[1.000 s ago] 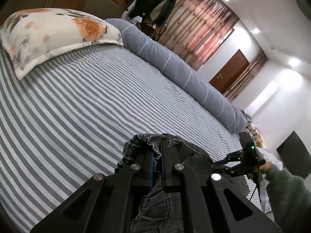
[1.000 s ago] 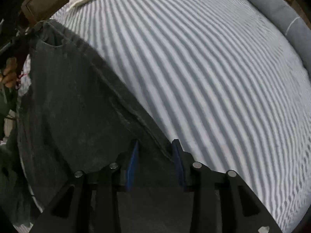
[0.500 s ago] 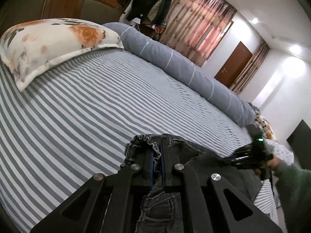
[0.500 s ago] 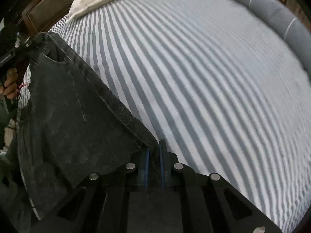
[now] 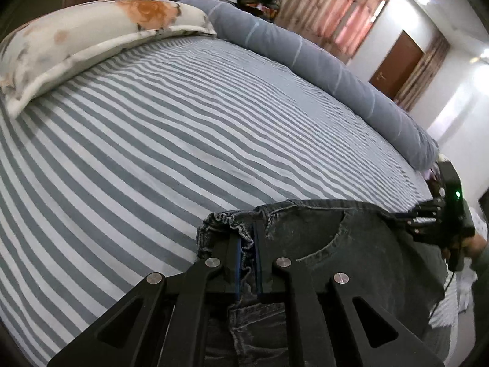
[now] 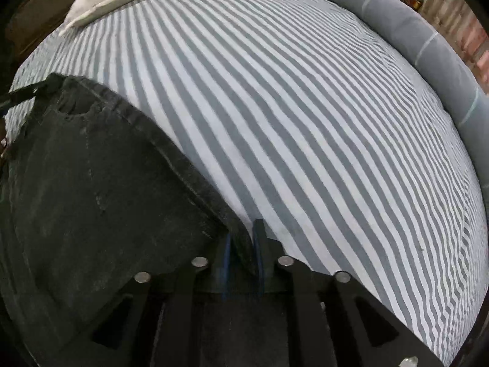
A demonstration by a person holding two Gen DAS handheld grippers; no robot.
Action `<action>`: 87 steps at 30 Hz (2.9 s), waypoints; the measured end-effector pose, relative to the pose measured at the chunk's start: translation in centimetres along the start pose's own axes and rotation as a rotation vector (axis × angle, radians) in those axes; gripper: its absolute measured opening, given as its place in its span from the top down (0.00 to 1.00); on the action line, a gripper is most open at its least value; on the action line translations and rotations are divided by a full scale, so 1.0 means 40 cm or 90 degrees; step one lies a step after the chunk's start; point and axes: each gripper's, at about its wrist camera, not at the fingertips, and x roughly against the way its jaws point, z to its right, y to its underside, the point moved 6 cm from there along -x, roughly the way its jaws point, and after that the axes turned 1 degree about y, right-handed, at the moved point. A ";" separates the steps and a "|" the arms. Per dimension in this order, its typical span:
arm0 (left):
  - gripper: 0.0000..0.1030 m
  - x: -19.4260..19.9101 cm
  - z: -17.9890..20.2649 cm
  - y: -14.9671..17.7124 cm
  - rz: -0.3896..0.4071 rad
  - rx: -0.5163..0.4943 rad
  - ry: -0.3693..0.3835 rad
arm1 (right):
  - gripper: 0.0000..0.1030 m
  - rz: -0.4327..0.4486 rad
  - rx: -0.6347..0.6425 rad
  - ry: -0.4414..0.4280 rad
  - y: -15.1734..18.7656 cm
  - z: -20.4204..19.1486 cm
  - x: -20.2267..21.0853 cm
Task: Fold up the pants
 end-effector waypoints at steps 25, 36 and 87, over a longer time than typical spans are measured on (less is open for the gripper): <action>0.60 0.020 -0.009 -0.008 -0.135 0.051 0.141 | 0.85 -0.002 -0.030 -0.030 0.020 0.001 0.005; 0.59 -0.045 -0.030 -0.024 -0.095 0.160 0.153 | 0.79 -0.036 0.000 -0.065 0.007 0.026 -0.025; 0.57 0.542 0.073 0.573 -0.174 0.060 0.217 | 0.68 0.093 -0.289 0.047 0.750 -0.596 0.320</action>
